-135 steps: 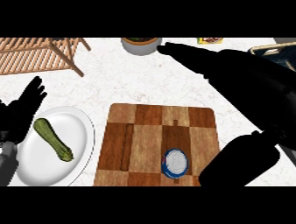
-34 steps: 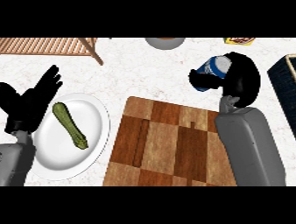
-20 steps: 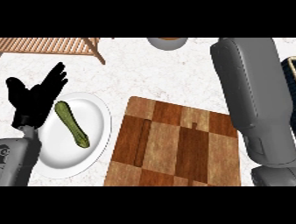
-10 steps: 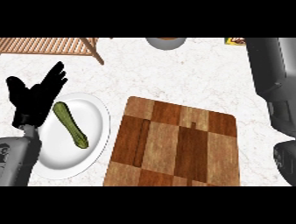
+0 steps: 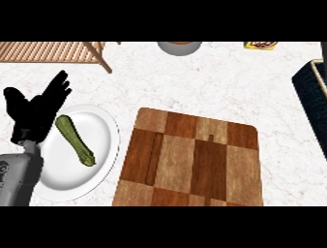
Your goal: Pick the can from the cutting board and place it in the basket
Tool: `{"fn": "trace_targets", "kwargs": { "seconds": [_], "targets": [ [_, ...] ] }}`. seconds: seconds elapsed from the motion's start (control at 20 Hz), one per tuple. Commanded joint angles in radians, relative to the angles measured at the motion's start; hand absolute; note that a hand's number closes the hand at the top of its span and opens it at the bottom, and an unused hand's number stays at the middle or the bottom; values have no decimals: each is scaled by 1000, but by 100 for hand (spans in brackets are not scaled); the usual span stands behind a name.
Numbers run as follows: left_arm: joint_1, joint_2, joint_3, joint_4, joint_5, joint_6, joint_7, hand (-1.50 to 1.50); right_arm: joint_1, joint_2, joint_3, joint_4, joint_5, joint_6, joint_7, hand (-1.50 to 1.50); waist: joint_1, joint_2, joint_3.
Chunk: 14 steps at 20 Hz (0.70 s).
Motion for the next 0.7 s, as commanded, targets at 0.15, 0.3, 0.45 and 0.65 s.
{"fn": "trace_targets", "kwargs": {
  "seconds": [0.15, 0.3, 0.45, 0.65],
  "targets": [
    [46, -9, 2, -5, -3, 5, -18, 0, 7, -34, -55, 63, 83, -48, 237, 150, -9, -4, 1],
    [40, 1, 14, -32, -2, 17, 10, 0, 19, -81, -92, 63, 67, -30, 163, 150, -38, -18, 3],
    [74, 19, 32, -21, 8, -9, -33, 0, 90, -101, -115, 86, 66, -84, 113, 150, -45, -18, 3],
    [19, 4, 27, -6, 1, 21, 35, 0, 107, -40, -122, 39, 65, -115, 129, 150, -65, -25, 3]
  ]
}}
